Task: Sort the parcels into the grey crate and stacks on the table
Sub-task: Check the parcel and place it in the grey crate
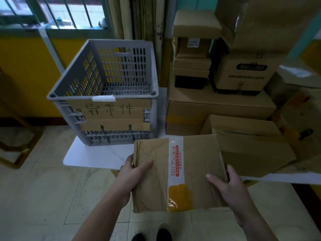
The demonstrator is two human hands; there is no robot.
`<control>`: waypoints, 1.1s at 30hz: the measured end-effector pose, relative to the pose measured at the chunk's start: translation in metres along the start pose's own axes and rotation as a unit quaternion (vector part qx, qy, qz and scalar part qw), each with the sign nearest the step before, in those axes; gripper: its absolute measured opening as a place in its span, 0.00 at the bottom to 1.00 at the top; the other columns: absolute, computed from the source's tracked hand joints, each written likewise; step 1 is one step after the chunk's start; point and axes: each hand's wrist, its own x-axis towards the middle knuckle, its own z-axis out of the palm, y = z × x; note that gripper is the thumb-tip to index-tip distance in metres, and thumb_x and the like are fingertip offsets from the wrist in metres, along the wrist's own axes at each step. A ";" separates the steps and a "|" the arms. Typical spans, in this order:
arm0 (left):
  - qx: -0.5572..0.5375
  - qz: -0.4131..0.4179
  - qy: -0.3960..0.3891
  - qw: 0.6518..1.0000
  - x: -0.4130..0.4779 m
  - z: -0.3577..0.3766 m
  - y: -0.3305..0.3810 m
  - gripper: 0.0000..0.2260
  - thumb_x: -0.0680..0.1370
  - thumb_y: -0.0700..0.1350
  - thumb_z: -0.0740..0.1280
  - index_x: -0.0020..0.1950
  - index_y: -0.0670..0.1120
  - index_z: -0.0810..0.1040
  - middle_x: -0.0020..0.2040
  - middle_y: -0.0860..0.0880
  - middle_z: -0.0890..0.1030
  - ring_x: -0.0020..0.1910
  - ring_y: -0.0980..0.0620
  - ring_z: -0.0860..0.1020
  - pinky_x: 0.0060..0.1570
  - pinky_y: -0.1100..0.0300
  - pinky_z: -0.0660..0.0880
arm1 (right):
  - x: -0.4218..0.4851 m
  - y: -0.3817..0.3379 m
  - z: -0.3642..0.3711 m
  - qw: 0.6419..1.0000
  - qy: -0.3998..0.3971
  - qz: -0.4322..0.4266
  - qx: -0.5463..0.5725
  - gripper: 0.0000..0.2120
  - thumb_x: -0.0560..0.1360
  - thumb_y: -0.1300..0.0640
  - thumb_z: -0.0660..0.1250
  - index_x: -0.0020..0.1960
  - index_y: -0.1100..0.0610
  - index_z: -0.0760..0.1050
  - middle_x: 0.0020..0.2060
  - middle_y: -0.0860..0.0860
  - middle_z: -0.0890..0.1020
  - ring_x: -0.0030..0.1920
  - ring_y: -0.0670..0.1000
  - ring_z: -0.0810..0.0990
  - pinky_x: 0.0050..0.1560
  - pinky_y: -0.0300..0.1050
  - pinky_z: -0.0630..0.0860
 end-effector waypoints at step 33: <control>-0.092 0.071 0.025 0.993 0.000 0.002 0.014 0.18 0.85 0.55 0.56 0.62 0.44 0.76 0.56 0.49 0.82 0.56 0.49 0.78 0.46 0.51 0.72 | -0.003 -0.008 -0.004 0.993 0.006 0.029 0.118 0.43 0.65 0.26 0.57 0.76 0.42 0.61 0.65 0.48 0.71 0.67 0.53 0.69 0.71 0.64 0.64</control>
